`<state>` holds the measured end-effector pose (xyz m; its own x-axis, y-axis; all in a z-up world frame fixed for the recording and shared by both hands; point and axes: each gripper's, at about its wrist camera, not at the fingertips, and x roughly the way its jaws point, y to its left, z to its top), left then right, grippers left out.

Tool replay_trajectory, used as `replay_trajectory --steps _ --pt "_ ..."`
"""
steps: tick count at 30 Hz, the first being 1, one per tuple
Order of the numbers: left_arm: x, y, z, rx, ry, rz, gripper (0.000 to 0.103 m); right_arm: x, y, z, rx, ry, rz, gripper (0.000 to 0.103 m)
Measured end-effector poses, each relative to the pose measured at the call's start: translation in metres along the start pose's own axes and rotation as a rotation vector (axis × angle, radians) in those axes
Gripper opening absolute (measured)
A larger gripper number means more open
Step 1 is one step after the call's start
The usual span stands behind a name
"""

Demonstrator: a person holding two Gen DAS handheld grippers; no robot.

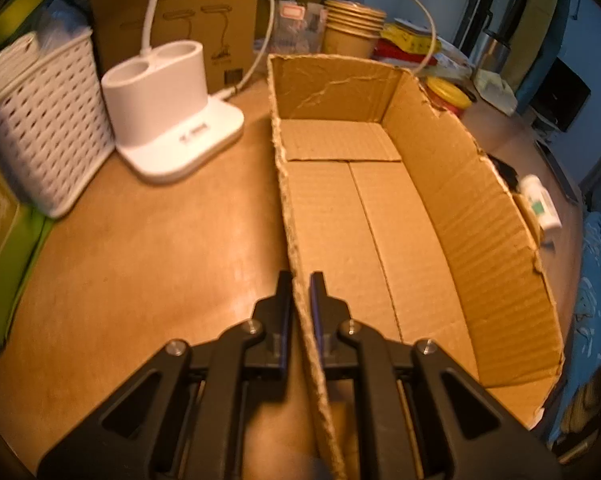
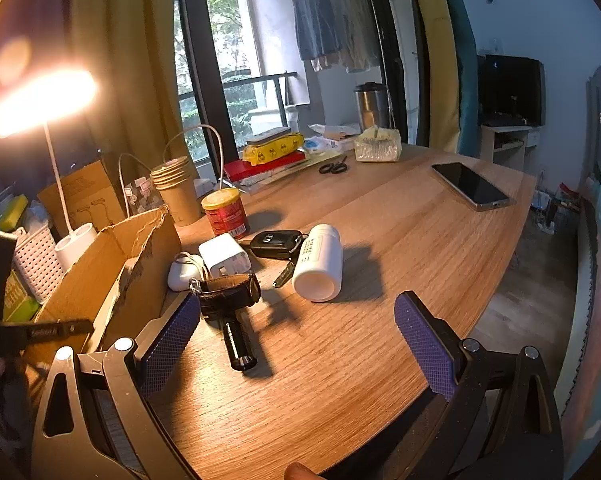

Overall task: Organize rigid objects
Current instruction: 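Clamp the cardboard box wall with the left tool while the right tool approaches the white bottle, then grasp the white pill bottle with the right gripper and lift it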

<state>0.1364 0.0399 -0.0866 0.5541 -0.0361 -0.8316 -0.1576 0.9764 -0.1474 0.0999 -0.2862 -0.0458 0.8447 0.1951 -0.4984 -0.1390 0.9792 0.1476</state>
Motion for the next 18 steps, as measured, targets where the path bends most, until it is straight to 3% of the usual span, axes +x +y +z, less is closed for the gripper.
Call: replay_trajectory --steps 3,7,13,18 --pt "0.006 0.000 0.008 0.015 0.015 -0.012 0.011 0.002 0.000 -0.001 0.001 0.009 0.003 0.100" --pt "-0.002 0.004 0.004 -0.004 0.012 -0.051 0.026 0.010 0.001 -0.004 -0.008 0.036 0.015 0.100" --pt "-0.007 0.000 -0.017 0.017 0.014 -0.100 0.027 0.024 0.007 -0.008 -0.033 0.080 0.041 0.100" --pt "-0.008 0.000 -0.017 0.027 -0.019 -0.115 0.022 0.037 -0.002 0.006 -0.056 0.073 0.004 0.100"
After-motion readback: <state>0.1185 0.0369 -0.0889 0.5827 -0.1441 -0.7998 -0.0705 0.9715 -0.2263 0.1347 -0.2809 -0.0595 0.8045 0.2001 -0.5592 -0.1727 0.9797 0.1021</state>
